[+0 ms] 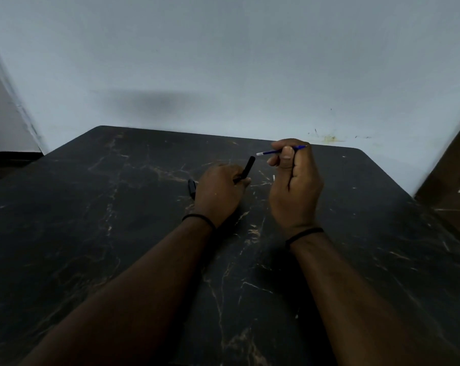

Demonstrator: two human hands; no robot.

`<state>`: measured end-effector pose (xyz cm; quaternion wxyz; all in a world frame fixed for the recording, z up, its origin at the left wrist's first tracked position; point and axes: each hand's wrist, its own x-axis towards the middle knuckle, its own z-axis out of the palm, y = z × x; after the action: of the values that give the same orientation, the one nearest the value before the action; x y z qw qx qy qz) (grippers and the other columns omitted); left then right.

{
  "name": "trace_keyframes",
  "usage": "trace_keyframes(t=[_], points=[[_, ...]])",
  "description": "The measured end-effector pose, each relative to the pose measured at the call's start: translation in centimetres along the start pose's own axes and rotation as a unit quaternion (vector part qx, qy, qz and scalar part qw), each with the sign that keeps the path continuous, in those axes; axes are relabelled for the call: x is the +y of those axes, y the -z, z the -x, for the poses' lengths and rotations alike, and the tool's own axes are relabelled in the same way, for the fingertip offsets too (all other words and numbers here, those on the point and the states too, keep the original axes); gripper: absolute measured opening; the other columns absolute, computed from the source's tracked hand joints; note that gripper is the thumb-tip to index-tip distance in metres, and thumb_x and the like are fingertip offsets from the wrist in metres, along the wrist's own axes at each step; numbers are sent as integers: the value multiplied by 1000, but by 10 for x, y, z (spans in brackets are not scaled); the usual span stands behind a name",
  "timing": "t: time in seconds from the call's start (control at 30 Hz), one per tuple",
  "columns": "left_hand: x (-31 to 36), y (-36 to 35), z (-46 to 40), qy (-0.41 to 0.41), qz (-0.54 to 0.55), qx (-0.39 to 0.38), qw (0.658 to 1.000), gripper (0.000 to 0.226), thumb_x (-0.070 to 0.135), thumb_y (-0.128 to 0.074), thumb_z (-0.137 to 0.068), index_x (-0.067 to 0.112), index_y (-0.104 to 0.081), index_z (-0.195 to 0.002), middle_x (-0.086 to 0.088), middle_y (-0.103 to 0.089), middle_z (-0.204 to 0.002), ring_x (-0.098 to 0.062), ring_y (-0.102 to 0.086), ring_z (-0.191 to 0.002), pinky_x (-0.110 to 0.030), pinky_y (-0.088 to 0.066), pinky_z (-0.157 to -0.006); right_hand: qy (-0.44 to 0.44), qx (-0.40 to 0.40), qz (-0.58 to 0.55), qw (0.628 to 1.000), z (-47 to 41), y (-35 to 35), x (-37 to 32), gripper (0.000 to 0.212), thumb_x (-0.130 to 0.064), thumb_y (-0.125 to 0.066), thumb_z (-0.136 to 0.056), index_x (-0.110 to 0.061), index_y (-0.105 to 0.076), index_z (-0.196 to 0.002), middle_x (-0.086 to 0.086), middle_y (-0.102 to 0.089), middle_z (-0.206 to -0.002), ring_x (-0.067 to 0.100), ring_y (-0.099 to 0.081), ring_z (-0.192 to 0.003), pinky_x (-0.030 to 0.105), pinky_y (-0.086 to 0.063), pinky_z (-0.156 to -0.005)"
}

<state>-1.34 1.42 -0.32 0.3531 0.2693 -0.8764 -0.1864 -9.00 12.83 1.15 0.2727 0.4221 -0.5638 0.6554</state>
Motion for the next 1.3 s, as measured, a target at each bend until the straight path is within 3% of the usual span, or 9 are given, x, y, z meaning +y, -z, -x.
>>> trace_keyframes(t=[0.1, 0.33, 0.57, 0.7, 0.8, 0.93, 1.03, 1.1, 1.3], points=[[0, -1, 0, -11, 1, 0, 1000, 11, 29, -69, -89, 19, -70, -86, 4, -64, -77, -10, -57, -69, -16, -33, -56, -2, -2, 3, 1000, 0, 0, 0, 38, -35, -35, -106, -10, -63, -104, -5, -62, -81, 14, -64, -77, 21, -50, -70], [-1, -1, 0, -73, -23, 16, 997, 13, 29, -68, -90, 19, -74, -95, 1, -69, -86, -11, -58, -77, -25, -40, -66, -19, -3, 16, 1000, 1, -2, 3, 37, -31, -36, -104, -8, -65, -102, -1, -65, -83, 20, -65, -74, 32, -51, -67], [0, 1, 1, -93, 3, 15, 996, 15, 27, -70, -88, 19, -75, -100, 1, -68, -89, -11, -54, -79, -25, -38, -66, -71, 3, 31, 997, 1, -2, 5, 38, -39, -37, -103, -15, -66, -96, -5, -62, -76, 8, -55, -60, 19, -39, -55], [7, 1, 3, -120, 48, 1, 992, 9, 25, -67, -91, 19, -71, -85, -1, -66, -79, -18, -58, -72, -37, -49, -65, -99, -71, 69, 990, 1, -6, 9, 35, -47, -49, -98, -15, -63, -103, -6, -58, -89, 15, -57, -83, 29, -45, -69], [7, 3, 4, -112, 100, 21, 988, 18, 23, -65, -90, 9, -70, -80, -6, -68, -76, -24, -62, -70, -43, -52, -66, -112, -131, 92, 981, 3, -8, 14, 29, -36, -60, -97, -14, -67, -116, -1, -64, -105, 17, -59, -96, 35, -52, -78], [6, 9, 3, -42, 121, 13, 992, 27, 36, -71, -86, 16, -76, -102, -2, -74, -96, -14, -68, -84, -34, -56, -78, -118, -65, 55, 989, 4, -7, 12, 18, -31, -58, -97, -17, -68, -105, 0, -69, -94, 13, -63, -82, 35, -55, -71], [-9, 15, -3, 74, 38, 124, 989, 27, 40, -60, -91, 17, -75, -90, -3, -71, -88, -23, -65, -81, -32, -51, -69, -129, -54, 52, 989, 5, -5, 14, 16, -35, -59, -96, -20, -65, -100, -1, -68, -87, 14, -62, -77, 35, -54, -67], [-25, 21, -6, 141, -55, 167, 974, 27, 39, -59, -92, 16, -73, -86, -8, -70, -90, -29, -63, -89, -33, -46, -74, -137, -66, 61, 986, 5, -5, 15, 19, -35, -60, -97, -18, -65, -100, 1, -67, -85, 15, -60, -73, 36, -54, -65], [-30, 23, -5, 144, -121, 98, 977, 32, 47, -68, -83, 17, -78, -77, -10, -72, -83, -32, -66, -84, -37, -54, -78, -136, -101, 77, 982, 7, -5, 12, 21, -36, -62, -96, -16, -66, -103, -1, -66, -85, 14, -62, -75, 38, -57, -66]])
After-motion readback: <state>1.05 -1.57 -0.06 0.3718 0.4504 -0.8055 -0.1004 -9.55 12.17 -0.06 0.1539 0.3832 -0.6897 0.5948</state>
